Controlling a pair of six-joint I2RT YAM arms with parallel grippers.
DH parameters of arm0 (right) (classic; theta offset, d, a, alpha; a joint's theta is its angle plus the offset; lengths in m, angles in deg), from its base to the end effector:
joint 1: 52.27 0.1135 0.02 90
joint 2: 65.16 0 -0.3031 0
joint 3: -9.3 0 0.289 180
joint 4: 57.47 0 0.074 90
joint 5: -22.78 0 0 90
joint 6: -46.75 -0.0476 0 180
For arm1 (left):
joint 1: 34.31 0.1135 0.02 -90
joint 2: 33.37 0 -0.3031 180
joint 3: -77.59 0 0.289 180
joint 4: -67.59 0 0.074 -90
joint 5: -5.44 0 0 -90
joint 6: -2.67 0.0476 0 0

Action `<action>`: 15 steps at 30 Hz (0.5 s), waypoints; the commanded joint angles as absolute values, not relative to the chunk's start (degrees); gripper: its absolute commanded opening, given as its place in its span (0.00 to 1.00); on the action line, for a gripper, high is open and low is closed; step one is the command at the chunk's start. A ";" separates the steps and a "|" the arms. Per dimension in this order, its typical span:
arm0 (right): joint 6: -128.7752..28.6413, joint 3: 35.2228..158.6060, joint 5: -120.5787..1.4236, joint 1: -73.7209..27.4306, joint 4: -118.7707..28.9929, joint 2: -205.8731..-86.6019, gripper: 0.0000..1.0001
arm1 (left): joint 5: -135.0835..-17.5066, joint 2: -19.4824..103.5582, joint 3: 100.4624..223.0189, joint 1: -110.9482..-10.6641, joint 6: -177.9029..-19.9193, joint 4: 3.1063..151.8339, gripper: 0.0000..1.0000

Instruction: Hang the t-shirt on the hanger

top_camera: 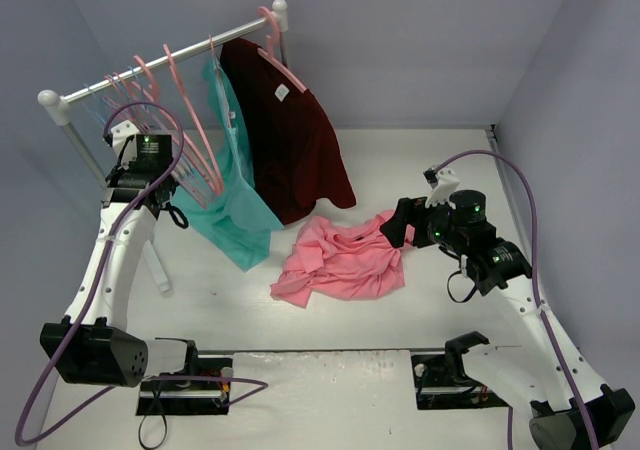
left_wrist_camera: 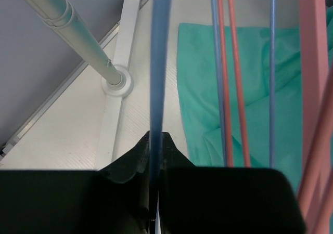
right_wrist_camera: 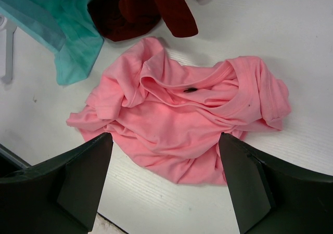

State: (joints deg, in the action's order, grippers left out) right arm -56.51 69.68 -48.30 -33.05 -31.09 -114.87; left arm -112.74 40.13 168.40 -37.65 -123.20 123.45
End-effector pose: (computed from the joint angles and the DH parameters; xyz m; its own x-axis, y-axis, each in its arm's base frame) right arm 0.2051 0.0878 0.3660 -0.3879 0.0946 -0.9168 -0.5313 0.7899 0.3063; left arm 0.3013 0.0049 0.4178 -0.3182 -0.4988 -0.8062 -0.6217 0.7518 -0.2198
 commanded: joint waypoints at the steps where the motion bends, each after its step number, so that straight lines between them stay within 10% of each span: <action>1: -56.52 70.32 -47.86 -32.58 -33.79 -114.63 0.80 | -113.13 39.27 169.23 -36.96 -122.56 121.04 0.00; 15: -56.09 71.77 -48.63 -32.58 -33.79 -117.65 0.80 | -111.39 28.81 172.66 -36.94 -116.35 125.03 0.00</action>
State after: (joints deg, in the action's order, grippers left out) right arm -56.49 69.70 -48.35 -33.05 -31.11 -115.96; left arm -111.92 33.37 170.85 -37.29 -119.99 125.33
